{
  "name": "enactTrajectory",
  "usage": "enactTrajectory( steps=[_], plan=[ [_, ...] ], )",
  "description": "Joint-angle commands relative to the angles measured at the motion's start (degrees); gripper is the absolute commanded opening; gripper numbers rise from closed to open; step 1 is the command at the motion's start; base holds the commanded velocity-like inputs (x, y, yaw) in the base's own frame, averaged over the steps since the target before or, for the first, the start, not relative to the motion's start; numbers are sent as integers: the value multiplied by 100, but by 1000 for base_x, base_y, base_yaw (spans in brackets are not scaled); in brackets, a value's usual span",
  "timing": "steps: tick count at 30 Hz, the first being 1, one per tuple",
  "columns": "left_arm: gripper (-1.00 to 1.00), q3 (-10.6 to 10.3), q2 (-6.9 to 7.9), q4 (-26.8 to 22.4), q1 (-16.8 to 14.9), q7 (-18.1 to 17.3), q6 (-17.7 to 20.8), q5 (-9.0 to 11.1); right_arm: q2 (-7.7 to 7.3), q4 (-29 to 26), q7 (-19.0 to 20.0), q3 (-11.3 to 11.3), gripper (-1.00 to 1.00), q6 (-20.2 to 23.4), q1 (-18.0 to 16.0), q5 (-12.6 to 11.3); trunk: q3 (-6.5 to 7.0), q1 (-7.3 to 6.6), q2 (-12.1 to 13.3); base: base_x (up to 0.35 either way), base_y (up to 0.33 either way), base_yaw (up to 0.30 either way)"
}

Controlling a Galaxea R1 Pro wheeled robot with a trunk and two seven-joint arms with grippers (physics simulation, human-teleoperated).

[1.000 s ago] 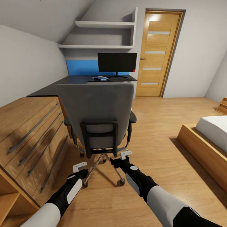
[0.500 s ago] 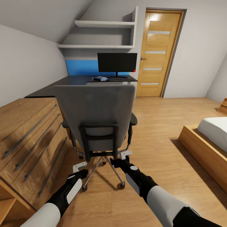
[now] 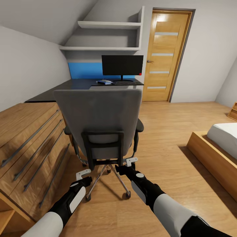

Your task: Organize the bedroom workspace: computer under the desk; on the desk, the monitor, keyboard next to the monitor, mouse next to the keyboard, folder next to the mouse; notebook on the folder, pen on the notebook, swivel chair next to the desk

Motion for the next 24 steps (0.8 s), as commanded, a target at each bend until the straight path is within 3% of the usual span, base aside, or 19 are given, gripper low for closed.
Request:
enactTrajectory(
  steps=[1, 9, 24],
  plan=[
    [100, -28, 5, -10, -3, 48, 16, 39, -4, 0, -11, 36, 100, -8, -6, -59, -5, -1, -2, 38, 0, 0],
    [100, -26, 5, -10, -3, 44, 5, 43, -5, -4, -12, 36, 100, -14, -6, -59, -5, -1, -2, 151, 0, 0],
    [100, -26, 5, -7, -3, 51, 3, 57, -23, -28, -12, 28, 100, -17, -7, -50, -5, -1, -2, 282, -1, 0]
  ],
)
